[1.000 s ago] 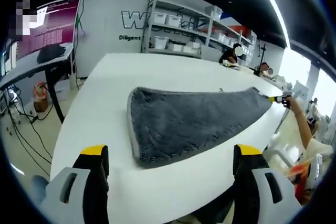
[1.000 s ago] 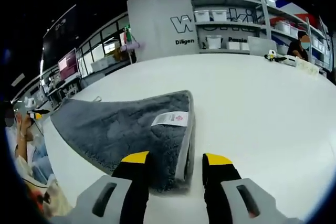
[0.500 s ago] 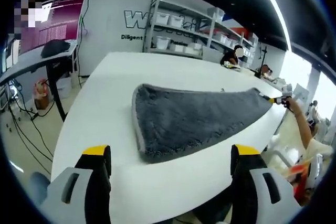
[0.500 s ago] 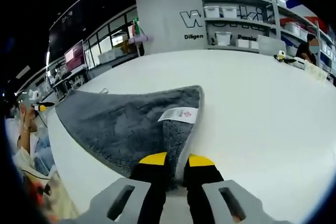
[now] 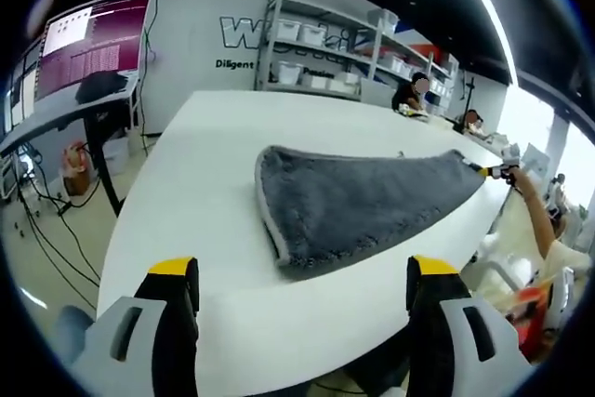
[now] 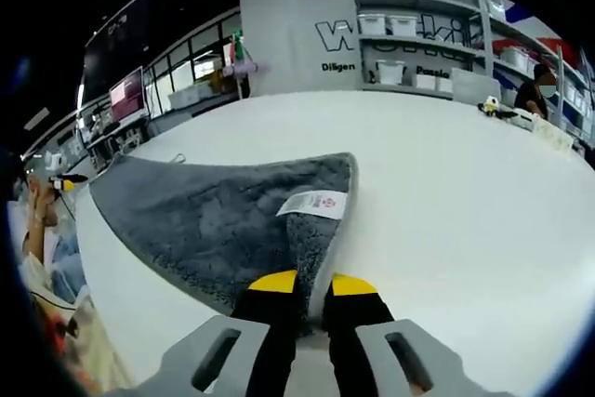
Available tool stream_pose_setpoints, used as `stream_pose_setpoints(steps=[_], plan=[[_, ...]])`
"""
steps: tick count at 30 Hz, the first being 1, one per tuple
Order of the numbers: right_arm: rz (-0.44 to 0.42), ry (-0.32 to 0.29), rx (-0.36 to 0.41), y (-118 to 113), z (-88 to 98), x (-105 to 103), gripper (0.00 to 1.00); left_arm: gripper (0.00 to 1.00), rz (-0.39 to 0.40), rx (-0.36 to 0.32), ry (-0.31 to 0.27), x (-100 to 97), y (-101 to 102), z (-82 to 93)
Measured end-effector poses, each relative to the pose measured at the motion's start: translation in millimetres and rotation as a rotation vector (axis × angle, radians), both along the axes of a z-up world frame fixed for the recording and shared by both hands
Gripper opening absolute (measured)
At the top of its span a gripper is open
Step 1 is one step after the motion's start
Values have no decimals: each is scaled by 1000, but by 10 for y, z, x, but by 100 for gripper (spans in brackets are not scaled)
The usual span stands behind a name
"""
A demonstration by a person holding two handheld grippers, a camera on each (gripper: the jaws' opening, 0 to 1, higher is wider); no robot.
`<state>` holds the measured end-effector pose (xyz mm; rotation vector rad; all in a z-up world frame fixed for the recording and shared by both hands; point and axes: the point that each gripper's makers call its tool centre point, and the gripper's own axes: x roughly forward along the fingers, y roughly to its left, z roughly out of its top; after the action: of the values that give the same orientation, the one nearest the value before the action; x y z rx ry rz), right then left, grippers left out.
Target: Fold the towel on the table until its edges align and the towel forms a compact rectangular stack.
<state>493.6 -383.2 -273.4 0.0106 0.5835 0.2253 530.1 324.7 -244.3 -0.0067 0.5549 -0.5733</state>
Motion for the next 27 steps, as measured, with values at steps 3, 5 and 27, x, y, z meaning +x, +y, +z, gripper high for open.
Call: stream_pose_setpoints(steps=[3,5,27], plan=[[-3,5,-54,-59,2,-1,7,94,-7,1,7,3,-9,-19],[-4,-2,-96,-99,8,4,7,95,-11,4,7,11,-11,-20],[-135,37,-368,-790,8,-61,6,94,-23,0,11,26,-34,-37]])
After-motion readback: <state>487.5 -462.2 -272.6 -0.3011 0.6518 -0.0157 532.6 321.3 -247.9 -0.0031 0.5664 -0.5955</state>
